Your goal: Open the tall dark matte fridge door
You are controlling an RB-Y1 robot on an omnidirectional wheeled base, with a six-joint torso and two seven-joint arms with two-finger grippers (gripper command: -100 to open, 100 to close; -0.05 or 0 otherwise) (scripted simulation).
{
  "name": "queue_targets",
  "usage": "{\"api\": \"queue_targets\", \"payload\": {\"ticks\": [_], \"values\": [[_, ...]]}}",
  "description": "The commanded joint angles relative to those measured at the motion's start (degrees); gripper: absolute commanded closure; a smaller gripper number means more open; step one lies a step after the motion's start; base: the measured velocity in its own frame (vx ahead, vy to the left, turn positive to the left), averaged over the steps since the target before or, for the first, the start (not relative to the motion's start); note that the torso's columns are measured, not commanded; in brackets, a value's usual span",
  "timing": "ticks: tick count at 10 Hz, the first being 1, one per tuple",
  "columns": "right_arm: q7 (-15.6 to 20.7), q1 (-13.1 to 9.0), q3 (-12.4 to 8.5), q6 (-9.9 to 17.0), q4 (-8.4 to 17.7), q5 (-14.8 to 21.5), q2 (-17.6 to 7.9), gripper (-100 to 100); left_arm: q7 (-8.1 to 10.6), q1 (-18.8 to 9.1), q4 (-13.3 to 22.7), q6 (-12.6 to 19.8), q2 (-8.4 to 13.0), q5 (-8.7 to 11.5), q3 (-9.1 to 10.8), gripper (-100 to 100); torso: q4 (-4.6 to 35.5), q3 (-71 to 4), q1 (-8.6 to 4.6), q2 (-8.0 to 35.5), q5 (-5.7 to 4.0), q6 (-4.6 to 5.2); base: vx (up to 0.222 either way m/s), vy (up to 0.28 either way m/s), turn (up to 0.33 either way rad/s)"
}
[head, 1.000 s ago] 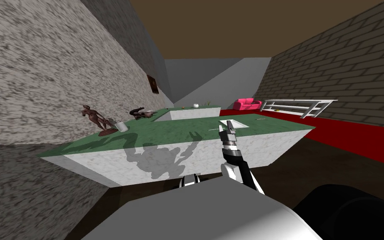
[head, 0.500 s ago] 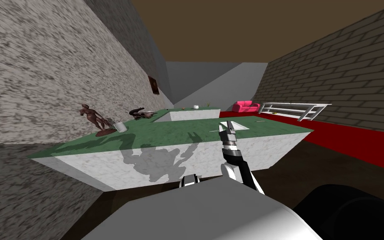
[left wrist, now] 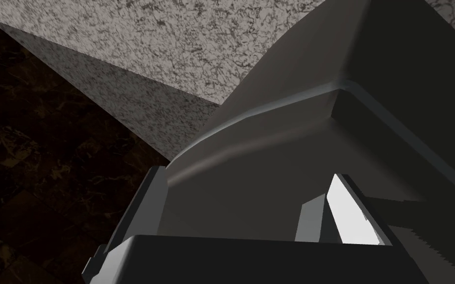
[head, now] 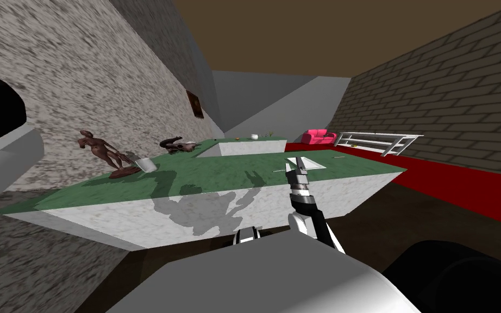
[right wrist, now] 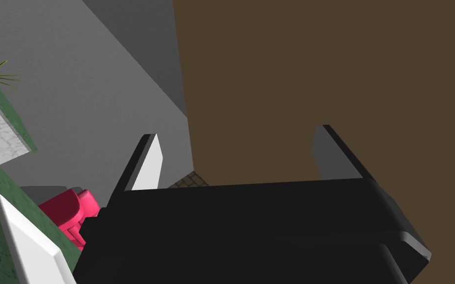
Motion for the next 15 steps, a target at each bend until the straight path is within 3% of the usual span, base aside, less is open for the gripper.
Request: {"api": "queue_targets", "payload": {"ticks": [1, 2, 4, 5, 6, 8, 10, 13, 15], "values": [[0.0, 0.0, 0.0, 0.0, 0.0, 0.0, 0.0, 0, -0.31, 4.8, -0.3, 0.0, -0.1, 0.3, 0.04, -100, 0.0, -0.1, 0.02, -0.1, 0.01, 0.00, -0.008, 0.002, 0.001], [0.0, 0.0, 0.0, 0.0, 0.0, 0.0, 0.0, 0, 0.08, 2.1, 0.9, 0.6, -0.1, -0.7, -1.04, -100, -0.1, -0.1, 0.01, -0.2, 0.00, 0.01, -0.005, 0.076, 0.066], [0.0, 0.0, 0.0, 0.0, 0.0, 0.0, 0.0, 0, 0.07, 1.9, 1.0, 0.7, -0.2, -0.8, -1.23, -100, -0.1, -0.2, 0.27, -0.3, 0.09, 0.01, 0.006, 0.095, 0.028], [0.0, 0.0, 0.0, 0.0, 0.0, 0.0, 0.0, 0, 0.20, 3.6, 0.0, 0.0, 0.0, 0.0, 0.06, 100, -0.1, -0.2, -0.04, -0.3, 0.02, 0.03, -0.010, -0.064, -0.082], [0.0, 0.0, 0.0, 0.0, 0.0, 0.0, 0.0, 0, 0.00, 2.7, 0.5, 0.4, 0.0, -0.4, -0.66, 100, -0.1, -0.2, -0.49, -0.3, -0.15, 0.05, -0.007, -0.042, -0.016], [0.0, 0.0, 0.0, 0.0, 0.0, 0.0, 0.0, 0, -0.49, 2.2, 0.7, 1.3, -1.9, 0.6, 0.16, 100, 0.0, 0.0, -0.23, 0.1, -0.09, 0.04, -0.203, -0.138, -0.096], [0.0, 0.0, 0.0, 0.0, 0.0, 0.0, 0.0, 0, -0.96, 1.6, 0.9, 2.2, -3.7, 1.4, 0.86, 100, 0.1, 0.3, -0.72, 0.4, -0.27, 0.00, -0.326, -0.325, -0.098], [0.0, 0.0, 0.0, 0.0, 0.0, 0.0, 0.0, 0, -1.66, 0.7, 1.3, 3.5, -6.5, 2.7, 1.92, 100, -0.1, -0.2, 0.21, -0.3, 0.08, 0.01, -0.334, -0.276, -0.106], [0.0, 0.0, 0.0, 0.0, 0.0, 0.0, 0.0, 0, -2.13, 0.1, 1.5, 4.4, -8.3, 3.6, 2.62, 100, -0.1, -0.3, 0.04, -0.4, 0.02, 0.01, -0.307, -0.295, -0.105]]}}
